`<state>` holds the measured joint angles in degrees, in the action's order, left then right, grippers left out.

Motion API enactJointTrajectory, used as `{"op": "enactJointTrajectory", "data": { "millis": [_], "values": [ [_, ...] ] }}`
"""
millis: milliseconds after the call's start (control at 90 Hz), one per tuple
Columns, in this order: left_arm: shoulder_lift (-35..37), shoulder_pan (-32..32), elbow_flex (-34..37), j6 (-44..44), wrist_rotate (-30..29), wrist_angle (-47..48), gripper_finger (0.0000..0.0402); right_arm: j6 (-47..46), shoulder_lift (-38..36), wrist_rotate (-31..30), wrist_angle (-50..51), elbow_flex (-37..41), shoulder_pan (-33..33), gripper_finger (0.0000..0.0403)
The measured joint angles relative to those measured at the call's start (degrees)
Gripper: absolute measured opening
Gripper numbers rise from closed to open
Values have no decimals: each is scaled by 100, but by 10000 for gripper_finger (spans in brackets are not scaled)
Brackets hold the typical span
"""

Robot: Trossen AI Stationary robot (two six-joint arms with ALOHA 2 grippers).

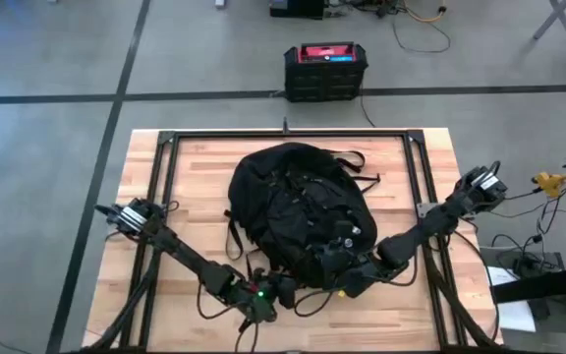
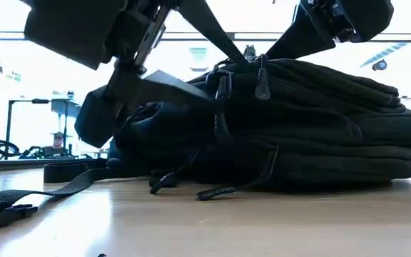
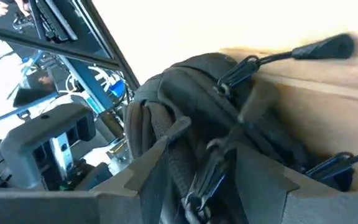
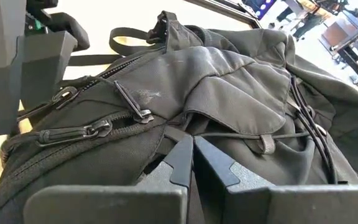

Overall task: Unpack backpack
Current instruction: Close the black backpack

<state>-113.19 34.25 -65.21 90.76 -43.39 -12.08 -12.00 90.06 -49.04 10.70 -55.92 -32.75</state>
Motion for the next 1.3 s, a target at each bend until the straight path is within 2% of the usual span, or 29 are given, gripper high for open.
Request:
{"op": "enactJointTrajectory", "data": {
  "millis": [156,233,333,378,522,678,756,867,1044,1156,1300],
  "values": [
    [-222,-28,0,-384,4,-328,131,-1,0,0,-2,0,0,0],
    [-323,-16,0,-770,-61,-627,93,-1,0,2,-7,0,0,0],
    [-349,56,-2,-971,-562,-756,29,-1,0,2,-11,0,0,0],
    [-349,97,-2,-1059,-789,-776,12,-1,0,2,-10,0,0,0],
    [-348,273,-2,-1471,-1326,-916,5,4,1,3,-10,0,0,0],
    [-322,492,-67,-2395,-1873,-1149,1,56,2,30,-76,0,0,0],
    [-306,551,-70,-3304,-2168,-1324,0,129,47,338,-316,0,2,0],
    [-290,571,-74,-5313,-2714,-1327,0,308,343,845,-763,13,0,0],
    [-275,613,-63,-7319,-2840,-1114,0,-53,904,813,-876,-1,35,0],
    [-199,697,-63,-8693,-2875,-522,0,-434,1000,811,-641,-13,25,0],
    [-172,808,-60,-11096,-2695,1023,0,-895,834,713,-46,-5,-69,0]
  ]
}}
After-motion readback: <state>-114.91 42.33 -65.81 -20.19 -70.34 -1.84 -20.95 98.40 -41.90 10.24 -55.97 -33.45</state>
